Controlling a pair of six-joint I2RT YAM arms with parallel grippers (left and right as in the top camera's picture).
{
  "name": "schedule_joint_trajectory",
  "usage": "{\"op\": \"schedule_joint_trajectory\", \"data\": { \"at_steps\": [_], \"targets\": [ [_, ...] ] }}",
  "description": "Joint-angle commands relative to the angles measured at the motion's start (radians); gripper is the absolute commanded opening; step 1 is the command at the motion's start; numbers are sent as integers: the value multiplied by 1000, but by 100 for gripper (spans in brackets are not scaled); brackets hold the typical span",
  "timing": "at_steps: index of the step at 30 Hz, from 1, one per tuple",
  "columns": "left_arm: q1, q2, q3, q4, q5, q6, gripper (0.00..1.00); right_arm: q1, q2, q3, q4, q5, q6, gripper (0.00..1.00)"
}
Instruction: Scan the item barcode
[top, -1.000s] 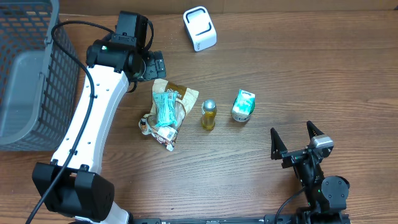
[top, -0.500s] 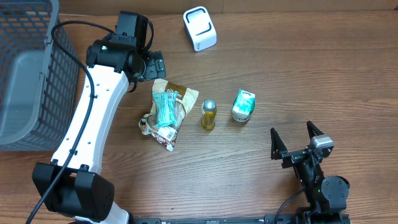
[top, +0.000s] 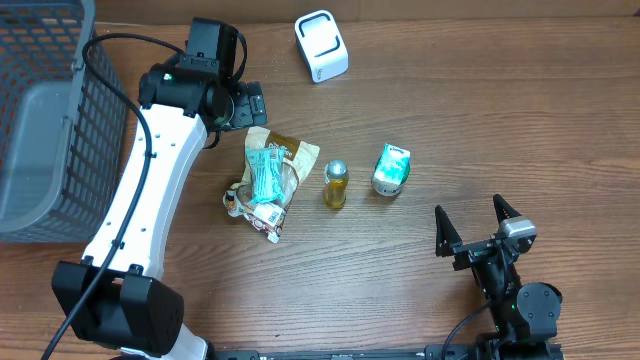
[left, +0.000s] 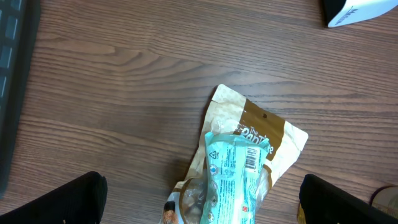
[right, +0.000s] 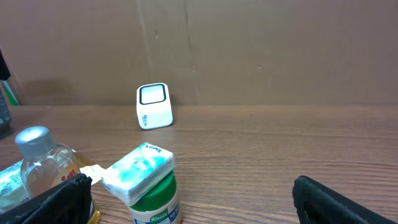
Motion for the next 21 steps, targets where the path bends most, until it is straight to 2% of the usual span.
{"op": "schedule_joint_trajectory", "data": {
  "at_steps": [1, 4, 11, 18, 21],
  "targets": [
    [-6, -12, 17, 0, -10, 15, 100, 0, -9, -11, 7, -18, 8, 100],
    [-6, -12, 17, 0, -10, 15, 100, 0, -9, -10, 17, -72, 109, 100],
    [-6, -12, 17, 0, -10, 15, 100, -1, -9, 47, 5, -135, 173, 100],
    [-6, -12, 17, 0, -10, 15, 100, -1, 29, 305, -193, -127, 205, 100],
    [-6, -12, 17, 0, -10, 15, 100, -2, 148, 492, -344, -117, 154, 100]
  ]
}}
